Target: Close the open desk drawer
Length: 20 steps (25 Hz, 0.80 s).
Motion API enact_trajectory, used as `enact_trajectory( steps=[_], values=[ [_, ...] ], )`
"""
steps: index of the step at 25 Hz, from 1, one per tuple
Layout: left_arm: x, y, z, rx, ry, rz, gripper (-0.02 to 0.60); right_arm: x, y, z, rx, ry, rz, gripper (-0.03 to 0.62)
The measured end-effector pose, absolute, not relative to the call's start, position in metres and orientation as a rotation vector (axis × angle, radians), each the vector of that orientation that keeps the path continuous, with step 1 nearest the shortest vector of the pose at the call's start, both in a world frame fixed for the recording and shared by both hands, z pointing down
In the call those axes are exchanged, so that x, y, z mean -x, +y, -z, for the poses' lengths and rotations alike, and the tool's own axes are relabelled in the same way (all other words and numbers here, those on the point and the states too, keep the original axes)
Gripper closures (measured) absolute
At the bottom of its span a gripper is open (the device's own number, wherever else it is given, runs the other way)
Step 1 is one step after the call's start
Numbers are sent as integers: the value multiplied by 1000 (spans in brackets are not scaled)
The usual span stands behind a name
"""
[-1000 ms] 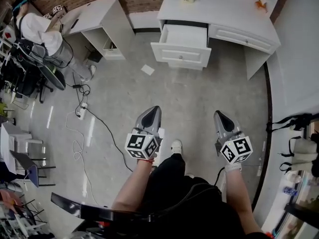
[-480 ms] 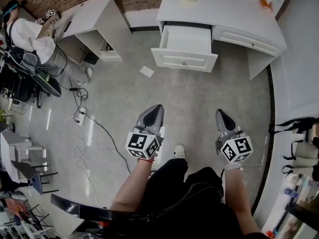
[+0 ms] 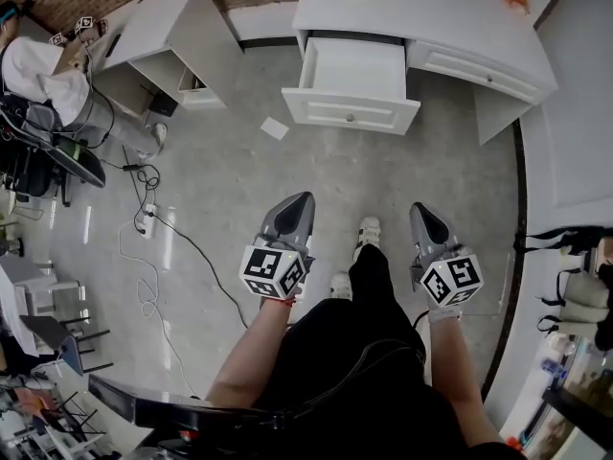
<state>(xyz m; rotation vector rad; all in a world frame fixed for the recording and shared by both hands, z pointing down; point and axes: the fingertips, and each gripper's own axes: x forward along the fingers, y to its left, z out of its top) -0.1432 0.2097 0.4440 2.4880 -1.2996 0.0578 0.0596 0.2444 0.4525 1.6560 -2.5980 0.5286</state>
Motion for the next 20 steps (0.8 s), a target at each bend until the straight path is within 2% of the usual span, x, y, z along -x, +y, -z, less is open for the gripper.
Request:
enact_trajectory(
  steps=[12, 20],
  values=[
    [144, 115, -450, -2456, -1317, -87, 578, -42, 126, -458, -1534, -2647, -551, 592],
    [121, 59, -458, -2442, -1298, -92, 578, -53, 74, -472, -1510, -2631, -601, 592]
  ],
)
